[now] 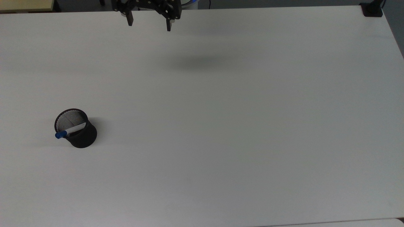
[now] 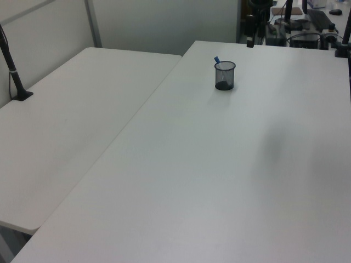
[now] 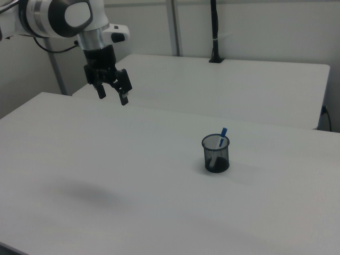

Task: Remove the marker
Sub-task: 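Move the open gripper toward the black mesh pen cup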

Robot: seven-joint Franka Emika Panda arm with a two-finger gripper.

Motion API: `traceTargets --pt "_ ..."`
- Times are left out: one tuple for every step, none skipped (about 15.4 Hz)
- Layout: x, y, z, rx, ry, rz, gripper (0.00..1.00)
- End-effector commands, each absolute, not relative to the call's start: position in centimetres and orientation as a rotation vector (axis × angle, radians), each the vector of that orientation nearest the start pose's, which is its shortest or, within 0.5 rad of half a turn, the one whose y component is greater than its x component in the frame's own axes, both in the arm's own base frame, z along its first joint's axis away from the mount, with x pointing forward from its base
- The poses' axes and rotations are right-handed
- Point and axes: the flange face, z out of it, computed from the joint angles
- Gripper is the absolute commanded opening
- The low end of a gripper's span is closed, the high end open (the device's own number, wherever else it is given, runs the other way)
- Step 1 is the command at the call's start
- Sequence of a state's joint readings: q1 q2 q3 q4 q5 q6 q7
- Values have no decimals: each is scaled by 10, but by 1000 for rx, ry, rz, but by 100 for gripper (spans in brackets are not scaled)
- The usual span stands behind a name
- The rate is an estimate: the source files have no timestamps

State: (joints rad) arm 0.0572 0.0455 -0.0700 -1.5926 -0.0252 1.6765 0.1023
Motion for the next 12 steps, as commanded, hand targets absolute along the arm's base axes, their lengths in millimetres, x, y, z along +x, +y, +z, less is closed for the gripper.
traceTargets --pt "581 -36 599 -3183 136 -131 100" --pt "583 -43 599 -3188 120 -145 100" --pt "585 -56 597 -3200 101 -157 100" --pt "587 -67 596 -3212 80 -181 100" --pt "593 -81 593 -3215 92 -228 100" --pt "601 -94 587 -3217 115 -283 100" --pt "609 -105 581 -3218 139 -334 100" --pt "617 -114 572 -3220 159 -378 100" --pt "625 -123 565 -3225 180 -426 100" --pt "632 -132 556 -3230 196 -463 100" --pt "637 -138 549 -3229 207 -489 100" --pt "641 -145 542 -3229 219 -509 100"
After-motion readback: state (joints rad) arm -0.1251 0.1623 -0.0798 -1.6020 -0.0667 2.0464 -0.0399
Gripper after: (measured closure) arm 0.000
